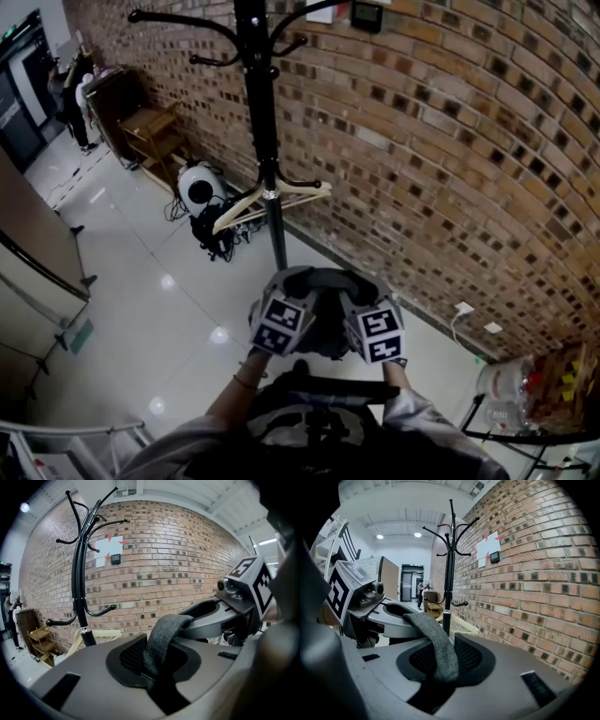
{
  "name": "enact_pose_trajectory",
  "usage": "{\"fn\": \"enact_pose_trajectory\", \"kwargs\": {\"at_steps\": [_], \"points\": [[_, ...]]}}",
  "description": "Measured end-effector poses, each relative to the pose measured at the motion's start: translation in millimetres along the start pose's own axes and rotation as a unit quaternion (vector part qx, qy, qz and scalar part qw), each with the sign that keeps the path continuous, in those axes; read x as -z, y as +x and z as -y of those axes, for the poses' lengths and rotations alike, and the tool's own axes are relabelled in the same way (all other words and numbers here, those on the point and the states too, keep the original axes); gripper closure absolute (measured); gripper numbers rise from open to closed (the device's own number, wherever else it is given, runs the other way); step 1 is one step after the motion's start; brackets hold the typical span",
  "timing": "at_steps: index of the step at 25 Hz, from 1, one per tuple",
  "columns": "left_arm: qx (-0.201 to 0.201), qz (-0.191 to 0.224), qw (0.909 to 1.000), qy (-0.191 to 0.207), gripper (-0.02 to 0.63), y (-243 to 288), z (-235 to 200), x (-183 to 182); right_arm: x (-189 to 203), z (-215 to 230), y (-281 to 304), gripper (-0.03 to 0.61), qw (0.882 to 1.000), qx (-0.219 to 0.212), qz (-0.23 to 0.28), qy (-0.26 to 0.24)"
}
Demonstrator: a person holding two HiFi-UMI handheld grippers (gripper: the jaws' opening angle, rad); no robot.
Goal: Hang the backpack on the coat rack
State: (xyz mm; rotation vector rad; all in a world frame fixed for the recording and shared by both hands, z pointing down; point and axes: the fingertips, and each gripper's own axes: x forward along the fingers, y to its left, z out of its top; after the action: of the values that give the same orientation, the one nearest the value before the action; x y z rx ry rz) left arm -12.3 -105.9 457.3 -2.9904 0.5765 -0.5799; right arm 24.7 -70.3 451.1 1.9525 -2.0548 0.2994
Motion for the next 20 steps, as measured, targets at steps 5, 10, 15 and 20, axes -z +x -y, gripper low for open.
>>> {"fn": "enact_pose_trajectory", "kwargs": {"at_steps": [5, 10, 15, 20], "points": [[0.009, 0.005, 0.9999, 0.007, 0.537, 31, -28, -10, -14, 22, 34, 0.469, 1.0, 0.009, 0.002, -0.009], [0.002, -0.014, 0.9999, 0.006, 0.537, 49, -54, -20, -28, 39, 64, 0.469, 1.0, 0.007, 0.0, -0.02], [-0.009, -0.004, 0.9999, -0.012, 0.537, 76, -72, -28, -40, 58, 90, 0.469, 0.999, -0.011, 0.002, -0.03], [-0.05, -0.007, 0.9982, -0.032, 0.537, 99, -91, -34, -48, 77, 118, 0.469, 0.998, -0.043, -0.001, -0.045]]}}
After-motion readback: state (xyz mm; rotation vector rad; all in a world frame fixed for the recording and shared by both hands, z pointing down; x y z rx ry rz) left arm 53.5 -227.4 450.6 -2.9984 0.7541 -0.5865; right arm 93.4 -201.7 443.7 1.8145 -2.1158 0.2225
